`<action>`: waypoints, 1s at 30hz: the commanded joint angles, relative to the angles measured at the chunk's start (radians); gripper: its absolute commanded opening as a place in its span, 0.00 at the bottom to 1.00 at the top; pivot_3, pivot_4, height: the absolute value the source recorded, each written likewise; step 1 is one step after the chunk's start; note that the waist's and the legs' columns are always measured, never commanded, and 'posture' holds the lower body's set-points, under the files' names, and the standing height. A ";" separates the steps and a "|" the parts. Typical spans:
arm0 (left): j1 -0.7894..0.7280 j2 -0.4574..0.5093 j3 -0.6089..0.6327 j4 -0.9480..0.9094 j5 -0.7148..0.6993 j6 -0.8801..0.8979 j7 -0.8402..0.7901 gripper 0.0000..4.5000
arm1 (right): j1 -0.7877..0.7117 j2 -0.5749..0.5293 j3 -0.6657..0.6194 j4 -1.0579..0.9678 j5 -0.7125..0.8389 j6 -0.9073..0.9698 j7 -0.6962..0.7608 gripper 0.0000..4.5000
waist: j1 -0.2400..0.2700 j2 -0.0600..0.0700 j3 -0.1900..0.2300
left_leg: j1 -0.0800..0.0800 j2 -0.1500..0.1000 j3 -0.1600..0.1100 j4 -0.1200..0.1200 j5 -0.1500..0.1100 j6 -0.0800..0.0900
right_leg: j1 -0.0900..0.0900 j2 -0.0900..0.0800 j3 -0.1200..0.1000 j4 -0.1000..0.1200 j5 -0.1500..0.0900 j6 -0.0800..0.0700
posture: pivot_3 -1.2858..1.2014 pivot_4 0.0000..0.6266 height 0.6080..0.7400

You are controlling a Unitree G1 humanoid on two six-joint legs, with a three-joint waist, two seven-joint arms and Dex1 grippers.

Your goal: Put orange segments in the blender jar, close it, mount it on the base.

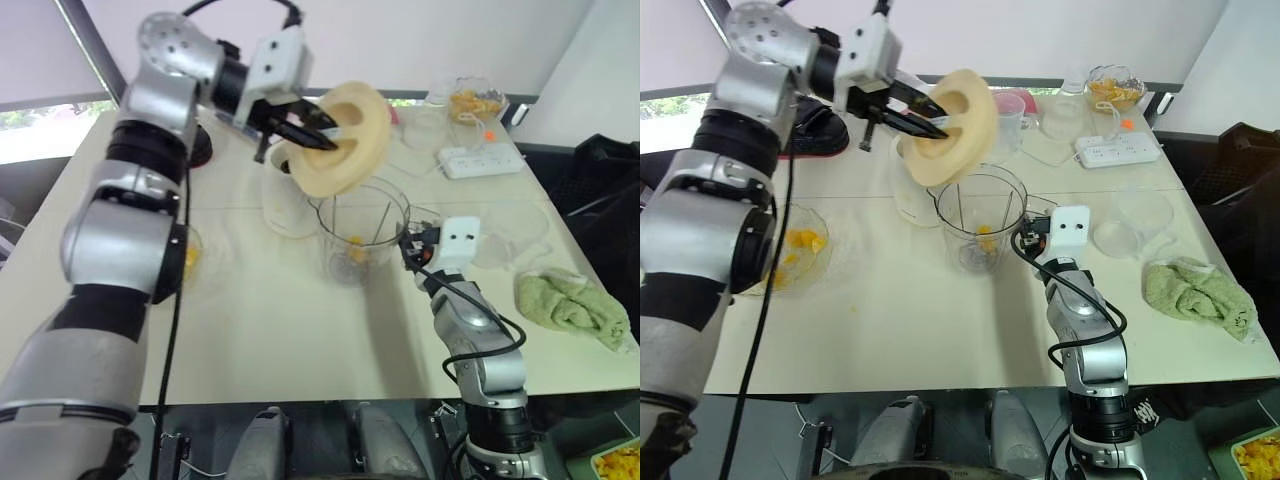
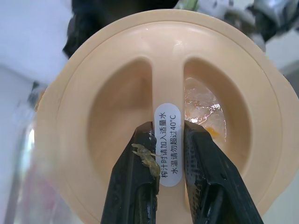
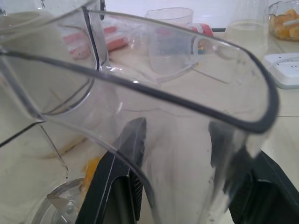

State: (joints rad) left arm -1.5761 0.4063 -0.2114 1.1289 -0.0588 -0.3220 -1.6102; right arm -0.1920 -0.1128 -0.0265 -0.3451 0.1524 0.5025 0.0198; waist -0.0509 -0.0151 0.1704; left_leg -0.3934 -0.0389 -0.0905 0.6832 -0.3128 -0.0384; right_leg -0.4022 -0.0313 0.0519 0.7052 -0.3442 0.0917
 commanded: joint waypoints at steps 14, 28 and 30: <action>-0.062 -0.089 -0.053 0.084 0.036 -0.018 -0.004 0.06 | -0.027 0.032 0.002 0.000 -0.032 -0.041 -0.015 0.23 | -0.018 0.000 0.000 | -0.001 0.000 0.000 0.000 0.001 -0.001 | -0.003 0.000 0.001 0.003 0.000 0.000 | 0.52 0.24 1.00; -0.056 -0.128 -0.328 0.112 0.009 -0.014 -0.004 0.06 | -0.015 0.043 0.003 0.006 -0.050 -0.073 -0.025 0.23 | -0.018 0.000 0.000 | -0.001 0.000 0.001 0.000 0.000 0.000 | -0.003 0.000 0.002 0.005 0.000 0.000 | 0.52 0.24 1.00; -0.065 -0.132 -0.359 0.122 0.008 -0.015 -0.004 0.06 | -0.004 0.051 -0.002 -0.002 -0.055 -0.078 -0.034 0.23 | -0.016 0.000 0.000 | 0.000 0.000 0.000 0.001 0.000 0.000 | -0.002 0.000 0.002 0.005 0.000 0.000 | 0.52 0.24 1.00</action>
State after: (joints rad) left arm -1.6251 0.2776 -0.5309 1.2421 -0.0600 -0.3214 -1.6108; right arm -0.1987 -0.0733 -0.0162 -0.3104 0.1004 0.4504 -0.0014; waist -0.0674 -0.0152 0.1702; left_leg -0.3938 -0.0389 -0.0901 0.6843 -0.3128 -0.0384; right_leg -0.4045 -0.0314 0.0537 0.7103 -0.3442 0.0917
